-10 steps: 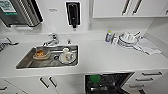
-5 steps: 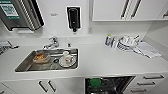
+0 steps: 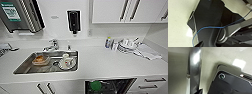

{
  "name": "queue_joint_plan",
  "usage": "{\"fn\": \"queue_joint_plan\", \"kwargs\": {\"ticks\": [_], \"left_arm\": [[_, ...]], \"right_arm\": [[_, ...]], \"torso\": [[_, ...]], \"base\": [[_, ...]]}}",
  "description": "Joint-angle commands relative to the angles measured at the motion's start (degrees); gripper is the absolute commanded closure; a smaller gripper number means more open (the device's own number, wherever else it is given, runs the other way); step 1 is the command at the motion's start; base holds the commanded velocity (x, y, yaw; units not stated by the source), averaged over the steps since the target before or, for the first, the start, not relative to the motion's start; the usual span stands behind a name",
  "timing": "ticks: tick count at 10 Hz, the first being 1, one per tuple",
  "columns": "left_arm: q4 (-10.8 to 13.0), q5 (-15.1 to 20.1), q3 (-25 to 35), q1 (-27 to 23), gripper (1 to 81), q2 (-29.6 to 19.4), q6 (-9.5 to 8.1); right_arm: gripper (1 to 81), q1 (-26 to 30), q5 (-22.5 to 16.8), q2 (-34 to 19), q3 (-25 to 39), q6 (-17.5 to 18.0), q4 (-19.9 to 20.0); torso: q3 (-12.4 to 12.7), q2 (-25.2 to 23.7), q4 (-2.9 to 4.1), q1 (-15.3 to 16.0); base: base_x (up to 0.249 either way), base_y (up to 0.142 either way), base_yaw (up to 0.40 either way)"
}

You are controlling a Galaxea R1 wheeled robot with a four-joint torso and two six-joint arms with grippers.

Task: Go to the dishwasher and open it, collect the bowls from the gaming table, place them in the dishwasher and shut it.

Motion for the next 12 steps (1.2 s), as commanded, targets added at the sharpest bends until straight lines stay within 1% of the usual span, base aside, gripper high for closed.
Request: {"fn": "queue_joint_plan", "kwargs": {"ticks": [1,2,3,4,5,6,7,8,9,10,11,12], "left_arm": [[0.31,3.44,0.03,0.55,1.0,-0.77,-0.16],[0.31,3.53,0.03,0.55,1.0,-0.77,-0.16],[0.40,3.53,0.03,0.55,1.0,-0.60,-0.16],[0.49,3.44,0.03,0.55,1.0,-0.33,-0.16],[0.49,3.53,0.03,0.55,1.0,-0.16,-0.16],[0.49,3.53,0.03,0.03,1.0,-0.33,-0.07],[0.49,3.53,-0.41,-0.33,1.0,-0.42,0.02],[1.19,3.44,-1.89,-0.59,1.0,-0.16,0.81],[1.80,3.44,-3.21,-1.03,1.0,0.10,0.90],[2.85,3.44,-4.53,-1.46,1.0,0.10,0.99],[3.39,3.44,-5.75,-1.91,1.0,0.19,0.99],[3.39,3.44,-6.47,-2.26,1.0,0.19,0.90]], "right_arm": [[1.0,8.04,5.99,-6.22,3.27,3.44,0.75],[1.0,9.01,7.13,-7.70,5.44,3.70,0.75],[1.0,10.24,7.22,-9.10,7.21,3.70,0.66],[1.0,10.51,7.31,-10.79,9.42,3.44,-0.39],[1.0,9.81,6.80,-10.80,9.87,2.82,-4.12],[1.0,7.11,5.47,-9.03,8.11,2.73,-9.70],[1.0,3.68,2.92,-5.78,4.06,2.73,-17.18],[1.0,0.25,2.83,-1.50,-3.09,2.73,-27.19],[1.0,-2.30,3.44,0.80,-7.77,2.73,-36.10],[1.0,-4.15,3.44,2.21,-10.76,2.73,-43.81],[1.0,-6.17,3.44,4.11,-13.04,2.56,-52.53],[1.0,-7.67,3.19,6.33,-15.26,2.56,-58.36]], "torso": [[0.00,0.06,0.00,-0.02],[0.00,-0.05,0.00,0.06],[0.00,0.02,0.00,0.09],[0.00,0.00,0.02,0.09],[0.00,0.00,0.02,0.11],[0.00,0.00,0.02,0.11],[0.02,0.00,0.02,0.13],[0.02,0.00,0.02,0.15],[0.02,0.00,0.02,0.17],[0.02,0.00,0.02,0.17],[0.02,0.00,0.02,0.19],[0.02,0.00,0.02,0.19]], "base": [[0.000,0.000,0.000],[0.000,0.000,0.000],[0.000,0.000,0.000],[0.000,0.000,0.000],[0.000,0.000,0.000],[0.000,0.000,0.000],[0.000,0.000,0.000],[0.000,0.000,0.000],[0.000,0.000,0.000],[0.000,0.000,0.000],[0.000,0.000,0.000],[0.000,0.000,0.000]]}}
